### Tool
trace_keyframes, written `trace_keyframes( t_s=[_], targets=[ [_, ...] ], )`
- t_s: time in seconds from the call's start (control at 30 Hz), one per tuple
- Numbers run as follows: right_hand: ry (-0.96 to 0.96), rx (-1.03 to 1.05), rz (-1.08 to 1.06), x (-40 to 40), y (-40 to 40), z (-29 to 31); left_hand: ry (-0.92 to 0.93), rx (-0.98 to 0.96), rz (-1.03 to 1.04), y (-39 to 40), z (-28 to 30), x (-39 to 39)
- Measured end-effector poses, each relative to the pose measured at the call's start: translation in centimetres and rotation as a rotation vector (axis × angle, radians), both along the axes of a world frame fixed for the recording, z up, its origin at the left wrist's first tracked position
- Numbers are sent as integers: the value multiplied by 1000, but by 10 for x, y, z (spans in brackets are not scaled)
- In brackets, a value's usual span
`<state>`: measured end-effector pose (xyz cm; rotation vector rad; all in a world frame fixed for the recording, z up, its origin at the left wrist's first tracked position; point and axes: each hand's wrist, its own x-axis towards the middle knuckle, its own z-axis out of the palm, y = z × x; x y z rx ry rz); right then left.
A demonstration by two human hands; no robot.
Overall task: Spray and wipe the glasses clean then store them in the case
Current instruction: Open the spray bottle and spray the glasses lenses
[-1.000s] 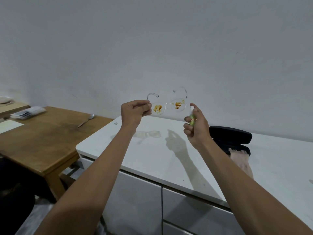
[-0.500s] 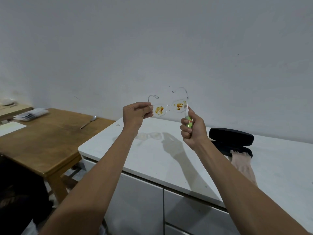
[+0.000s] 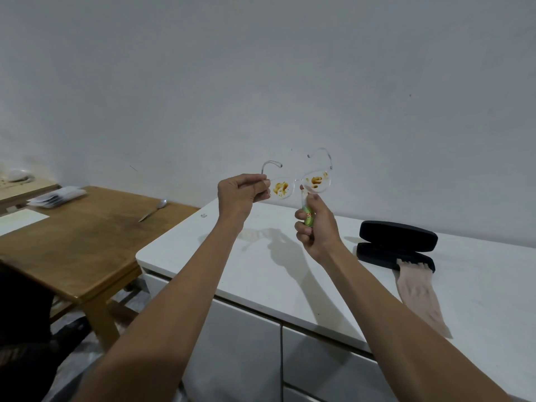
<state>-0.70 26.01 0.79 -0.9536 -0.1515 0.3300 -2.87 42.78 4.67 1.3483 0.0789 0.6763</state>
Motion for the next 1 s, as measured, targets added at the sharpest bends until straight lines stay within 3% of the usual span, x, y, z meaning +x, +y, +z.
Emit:
trace_keyframes(
  t_s=[0.7,0.83,1.0],
  targets=[
    [136,141,78,-8,21,0,19,-8,-12,-3,-6,1],
    [71,67,-39,-3,13,-5,21,-23,-18,-4,-10,3],
    [-36,-143,-385,9,-24,2,24,-39,-36,-15,-12,12]
  ],
)
